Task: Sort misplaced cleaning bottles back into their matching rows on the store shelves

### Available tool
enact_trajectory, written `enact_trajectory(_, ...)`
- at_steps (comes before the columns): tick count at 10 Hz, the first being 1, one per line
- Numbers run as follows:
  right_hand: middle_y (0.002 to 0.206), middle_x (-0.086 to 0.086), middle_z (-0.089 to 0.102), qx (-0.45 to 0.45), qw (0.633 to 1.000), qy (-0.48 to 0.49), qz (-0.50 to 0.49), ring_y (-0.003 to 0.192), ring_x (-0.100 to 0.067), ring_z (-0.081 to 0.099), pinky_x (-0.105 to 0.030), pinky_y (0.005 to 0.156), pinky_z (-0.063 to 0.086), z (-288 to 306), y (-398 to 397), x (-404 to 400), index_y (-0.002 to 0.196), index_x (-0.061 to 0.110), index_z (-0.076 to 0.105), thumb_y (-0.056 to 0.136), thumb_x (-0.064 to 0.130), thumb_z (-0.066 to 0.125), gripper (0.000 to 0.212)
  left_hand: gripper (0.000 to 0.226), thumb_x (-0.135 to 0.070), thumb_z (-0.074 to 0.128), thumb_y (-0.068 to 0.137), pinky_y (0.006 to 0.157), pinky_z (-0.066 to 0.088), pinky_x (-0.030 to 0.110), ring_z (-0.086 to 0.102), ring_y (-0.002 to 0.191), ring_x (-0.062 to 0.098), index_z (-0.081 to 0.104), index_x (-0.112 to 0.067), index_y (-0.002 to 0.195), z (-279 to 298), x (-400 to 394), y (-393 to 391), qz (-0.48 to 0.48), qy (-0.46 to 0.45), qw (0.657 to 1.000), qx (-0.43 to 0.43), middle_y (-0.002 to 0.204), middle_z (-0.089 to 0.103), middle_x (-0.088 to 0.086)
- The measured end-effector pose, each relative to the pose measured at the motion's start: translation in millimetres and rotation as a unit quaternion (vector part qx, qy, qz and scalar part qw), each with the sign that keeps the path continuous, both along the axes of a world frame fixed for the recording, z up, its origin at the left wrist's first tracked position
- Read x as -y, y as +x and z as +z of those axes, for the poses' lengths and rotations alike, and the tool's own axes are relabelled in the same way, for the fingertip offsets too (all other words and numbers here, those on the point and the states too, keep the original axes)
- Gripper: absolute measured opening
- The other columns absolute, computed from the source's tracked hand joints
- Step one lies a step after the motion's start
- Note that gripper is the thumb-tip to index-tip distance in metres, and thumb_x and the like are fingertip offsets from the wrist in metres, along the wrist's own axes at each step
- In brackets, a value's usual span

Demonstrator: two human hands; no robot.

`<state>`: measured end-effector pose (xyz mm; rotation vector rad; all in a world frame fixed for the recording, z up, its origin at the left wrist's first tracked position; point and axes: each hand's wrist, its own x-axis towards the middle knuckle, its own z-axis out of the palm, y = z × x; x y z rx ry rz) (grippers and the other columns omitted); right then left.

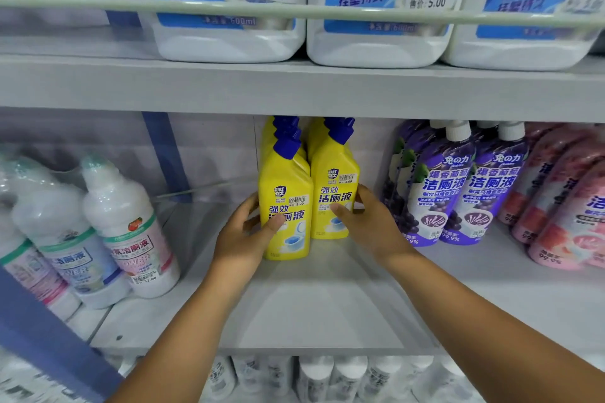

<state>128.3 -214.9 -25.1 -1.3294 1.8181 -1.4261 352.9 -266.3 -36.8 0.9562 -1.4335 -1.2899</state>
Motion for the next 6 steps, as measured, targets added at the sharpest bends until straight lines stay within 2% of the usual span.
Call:
enact_trajectory(1, 0.104, 0.014, 0.072, 0.023, 1.000, -0.004, -0.010, 0.097, -0.002, 0.068, -0.005, 0.069, 0.049, 1, 5, -2, 0.122, 0.022, 0.063, 0.092, 0.026, 0.074, 0.032, 0.043, -0.015, 0.075, 0.091, 0.070, 0.057, 0.017, 0.075, 0.100, 0.009, 0.064, -0.024, 0.131, 2, -1, -2, -0.028, 0.030, 0.999, -0.034, 0.114, 0.077, -0.007)
enact_trajectory(2, 0.113, 0.003, 0.073, 0.033, 0.999, 0.005, -0.027, 0.101, -0.012, 0.071, -0.003, 0.068, 0.048, 3, 10, -4, 0.124, 0.019, 0.063, 0.090, 0.028, 0.075, 0.036, 0.045, -0.015, 0.074, 0.091, 0.081, 0.061, 0.025, 0.074, 0.106, 0.014, 0.064, -0.022, 0.134, -2, 0, 1, -0.041, 0.039, 0.998, -0.039, 0.118, 0.076, -0.005)
enact_trajectory(3, 0.122, 0.003, 0.070, 0.031, 0.998, 0.014, -0.051, 0.109, -0.015, 0.069, -0.003, 0.072, 0.047, 3, 10, -12, 0.131, 0.020, 0.061, 0.090, 0.031, 0.075, 0.045, 0.043, -0.016, 0.073, 0.092, 0.088, 0.060, 0.028, 0.073, 0.109, 0.016, 0.064, -0.019, 0.134, -4, 2, 4, -0.051, 0.032, 0.997, -0.046, 0.121, 0.075, -0.002)
enact_trajectory(4, 0.130, 0.002, 0.062, 0.060, 0.995, 0.010, -0.078, 0.114, -0.017, 0.066, -0.024, 0.091, 0.052, 5, 14, -42, 0.141, 0.022, 0.052, 0.089, 0.034, 0.075, 0.058, 0.038, -0.015, 0.075, 0.092, 0.088, 0.060, 0.029, 0.073, 0.108, 0.016, 0.066, -0.019, 0.128, 0, -6, 3, -0.058, 0.024, 0.996, -0.063, 0.118, 0.076, -0.003)
enact_trajectory(5, 0.133, 0.007, 0.061, 0.065, 0.995, -0.004, -0.070, 0.117, -0.012, 0.063, -0.026, 0.094, 0.050, 11, 15, -83, 0.143, 0.026, 0.051, 0.090, 0.033, 0.073, 0.058, 0.032, -0.013, 0.076, 0.090, 0.079, 0.056, 0.017, 0.073, 0.100, 0.005, 0.066, -0.026, 0.117, 5, -31, -1, -0.010, 0.011, 0.998, -0.062, 0.107, 0.078, -0.013)
enact_trajectory(6, 0.134, 0.010, 0.060, 0.055, 0.997, 0.001, -0.062, 0.119, -0.010, 0.060, -0.023, 0.093, 0.047, 24, 11, -127, 0.143, 0.028, 0.050, 0.093, 0.034, 0.070, 0.053, 0.039, -0.022, 0.079, 0.088, 0.082, 0.053, 0.019, 0.072, 0.105, 0.006, 0.062, -0.028, 0.122, 12, -65, -3, 0.026, 0.001, 0.999, -0.035, 0.110, 0.076, -0.012)
